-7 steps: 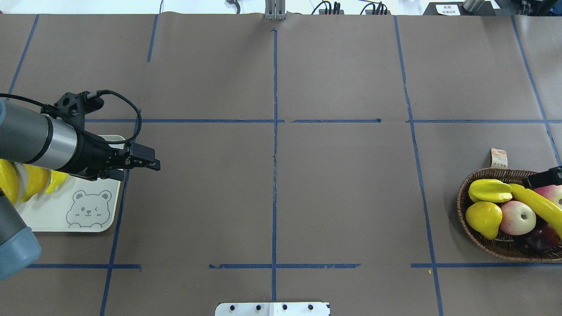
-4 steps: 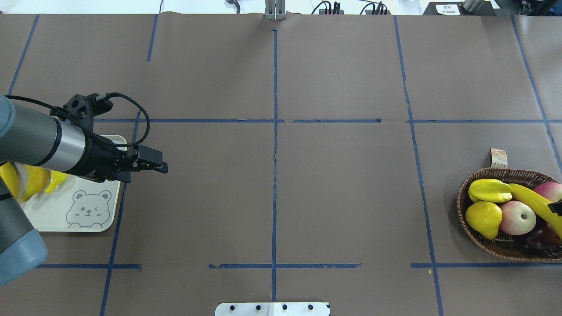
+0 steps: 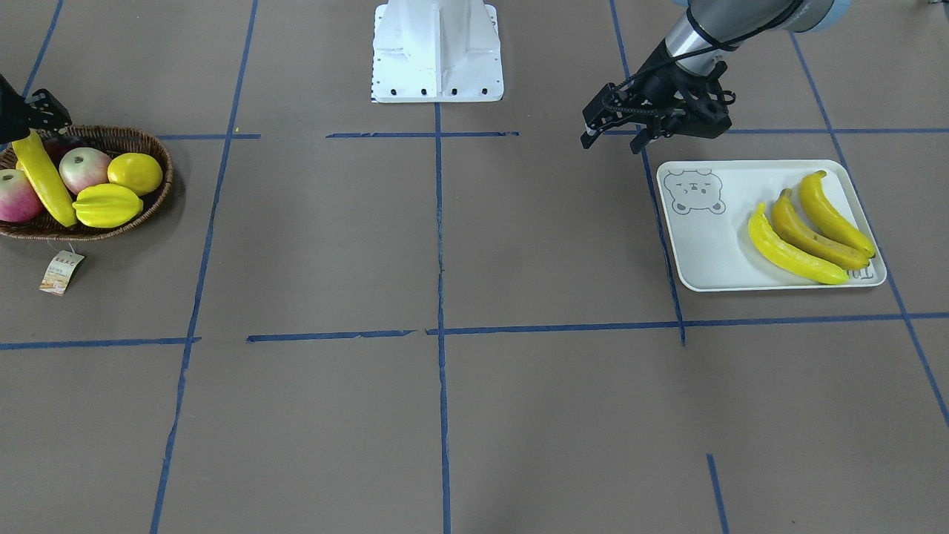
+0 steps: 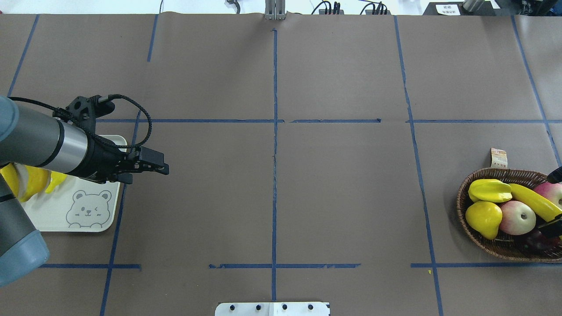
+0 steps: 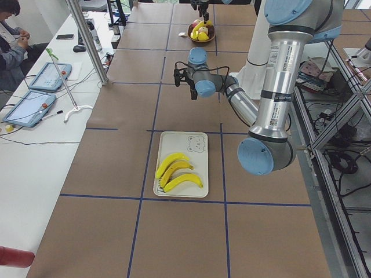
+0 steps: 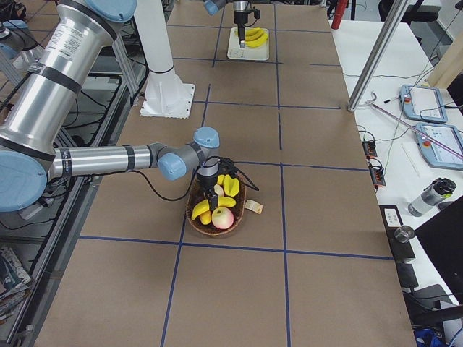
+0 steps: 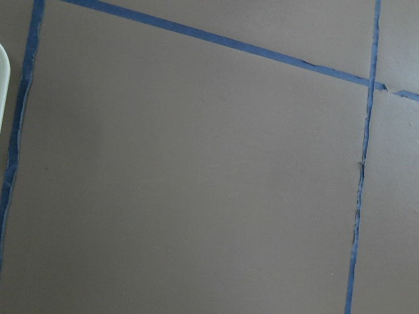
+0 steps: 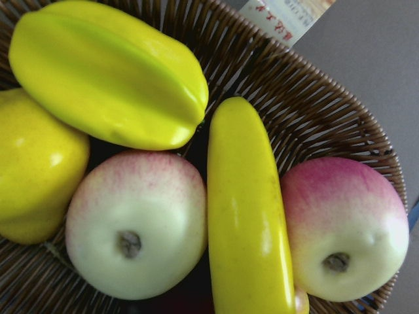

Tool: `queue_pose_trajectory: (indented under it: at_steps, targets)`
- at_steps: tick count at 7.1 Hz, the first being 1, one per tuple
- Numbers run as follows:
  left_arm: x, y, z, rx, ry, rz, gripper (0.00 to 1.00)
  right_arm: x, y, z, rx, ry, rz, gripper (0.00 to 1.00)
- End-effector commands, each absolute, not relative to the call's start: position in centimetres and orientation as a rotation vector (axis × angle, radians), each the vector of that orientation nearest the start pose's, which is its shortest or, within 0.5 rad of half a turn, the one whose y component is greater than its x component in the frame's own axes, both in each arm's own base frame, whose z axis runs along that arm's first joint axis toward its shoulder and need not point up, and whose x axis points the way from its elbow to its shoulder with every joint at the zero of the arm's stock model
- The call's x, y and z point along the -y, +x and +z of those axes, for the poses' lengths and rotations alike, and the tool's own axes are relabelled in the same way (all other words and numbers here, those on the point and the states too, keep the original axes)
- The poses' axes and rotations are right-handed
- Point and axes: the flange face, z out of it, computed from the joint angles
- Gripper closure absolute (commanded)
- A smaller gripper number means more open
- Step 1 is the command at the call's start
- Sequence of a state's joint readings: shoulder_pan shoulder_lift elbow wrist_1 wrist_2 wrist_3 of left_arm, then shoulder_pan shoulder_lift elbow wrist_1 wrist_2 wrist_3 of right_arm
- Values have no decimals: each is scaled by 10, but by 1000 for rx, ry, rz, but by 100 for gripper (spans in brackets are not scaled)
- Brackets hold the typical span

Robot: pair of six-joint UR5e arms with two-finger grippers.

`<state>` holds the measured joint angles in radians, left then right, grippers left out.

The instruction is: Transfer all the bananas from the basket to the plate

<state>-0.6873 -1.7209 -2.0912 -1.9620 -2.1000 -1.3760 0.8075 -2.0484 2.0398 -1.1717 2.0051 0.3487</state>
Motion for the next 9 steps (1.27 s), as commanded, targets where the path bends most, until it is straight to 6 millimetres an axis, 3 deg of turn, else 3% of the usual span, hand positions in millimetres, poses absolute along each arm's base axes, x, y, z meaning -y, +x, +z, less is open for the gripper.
queue_pose_trajectory:
  at_steps: [1,3,9]
  targets:
    - [378,330,295,-1136,9,-158,0,288,-173,597,513,109,-550,6]
    - [378,330,295,-1135,8,-159,0,287,-169,601,487,133,-636,25]
    - [378,330,296,-1134,7,-159,0,294,-164,598,486,155,-629,81]
